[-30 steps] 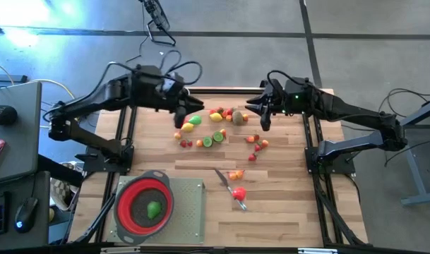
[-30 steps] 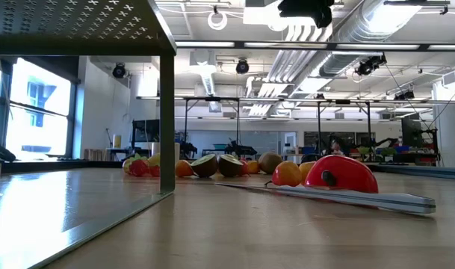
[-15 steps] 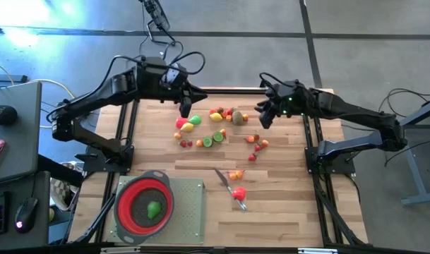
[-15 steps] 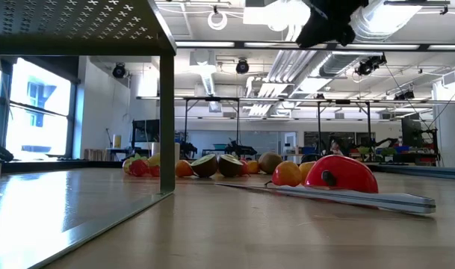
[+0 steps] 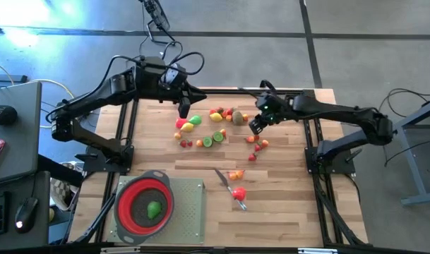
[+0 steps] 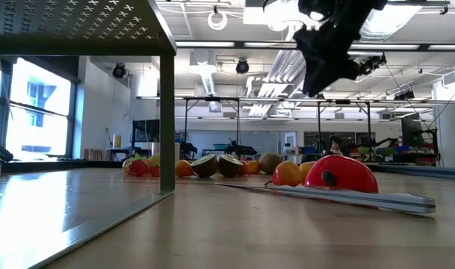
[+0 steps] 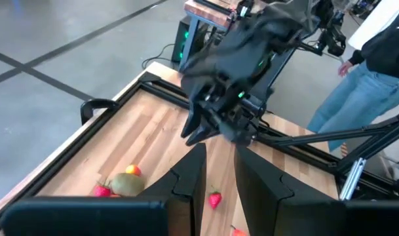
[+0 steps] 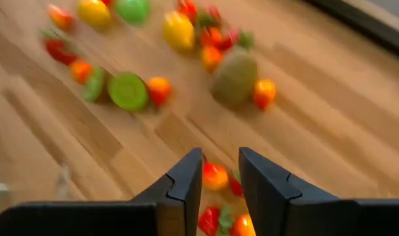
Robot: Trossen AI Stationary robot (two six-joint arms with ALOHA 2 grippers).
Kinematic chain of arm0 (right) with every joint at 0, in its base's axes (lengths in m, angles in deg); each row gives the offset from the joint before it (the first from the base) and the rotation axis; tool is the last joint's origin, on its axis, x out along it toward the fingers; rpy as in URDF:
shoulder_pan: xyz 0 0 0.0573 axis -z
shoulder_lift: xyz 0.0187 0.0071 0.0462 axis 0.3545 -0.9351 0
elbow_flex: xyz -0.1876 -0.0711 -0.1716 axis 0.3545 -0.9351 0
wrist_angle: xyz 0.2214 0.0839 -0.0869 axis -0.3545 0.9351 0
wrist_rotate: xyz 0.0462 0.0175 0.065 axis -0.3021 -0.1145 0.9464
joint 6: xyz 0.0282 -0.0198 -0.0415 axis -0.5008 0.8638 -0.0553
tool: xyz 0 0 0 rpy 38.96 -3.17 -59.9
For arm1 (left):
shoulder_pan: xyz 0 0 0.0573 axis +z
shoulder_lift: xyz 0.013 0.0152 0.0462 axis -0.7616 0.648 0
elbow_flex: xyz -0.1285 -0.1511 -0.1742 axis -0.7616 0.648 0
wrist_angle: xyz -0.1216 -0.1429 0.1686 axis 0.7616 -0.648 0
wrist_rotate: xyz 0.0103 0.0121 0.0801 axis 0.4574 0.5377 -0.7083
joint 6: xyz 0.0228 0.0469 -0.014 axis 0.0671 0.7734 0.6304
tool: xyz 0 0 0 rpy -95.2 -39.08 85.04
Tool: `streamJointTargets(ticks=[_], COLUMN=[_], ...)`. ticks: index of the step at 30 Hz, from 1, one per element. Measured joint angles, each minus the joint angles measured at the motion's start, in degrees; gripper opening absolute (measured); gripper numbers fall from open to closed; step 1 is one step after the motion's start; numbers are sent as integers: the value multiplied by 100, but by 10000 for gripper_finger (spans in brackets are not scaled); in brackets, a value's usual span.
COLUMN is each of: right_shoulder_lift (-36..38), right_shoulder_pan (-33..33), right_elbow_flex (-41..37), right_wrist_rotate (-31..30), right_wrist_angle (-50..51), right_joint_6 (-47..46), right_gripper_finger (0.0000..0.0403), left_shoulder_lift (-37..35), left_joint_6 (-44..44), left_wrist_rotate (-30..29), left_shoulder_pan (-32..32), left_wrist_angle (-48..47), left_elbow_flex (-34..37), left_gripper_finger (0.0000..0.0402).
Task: Pick & Place Fruit
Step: Put the strawberry into the red strainer bowl on the shelf
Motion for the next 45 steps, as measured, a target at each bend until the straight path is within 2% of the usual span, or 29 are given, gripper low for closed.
streamJointTargets(ticks=[17, 23, 32, 38, 45], right_shoulder_lift=[-1617, -2019, -2324, -2335, -2335], right_shoulder_pan=[0, 0, 0, 11, 86], right_elbow_flex=[0, 0, 2, 2, 2], right_wrist_rotate=[122, -116, -346, -524, -455], right_wrist_angle=[398, 344, -159, -143, -32], right_joint_6=[-87, -83, -18, -86, -84], right_gripper_finger=[94, 94, 91, 66, 51], left_shoulder_lift=[-75, -75, -73, -73, -73], left_joint_6=[202, 202, 200, 200, 200], left_wrist_rotate=[-3, -3, -4, -3, -4], left_shoulder_pan=[-2, -2, -2, -2, -2], left_wrist_angle=[-45, -45, -45, -49, -141], left_elbow_flex=[-2, -2, -2, -2, -2], left_gripper_finger=[76, 76, 76, 76, 76])
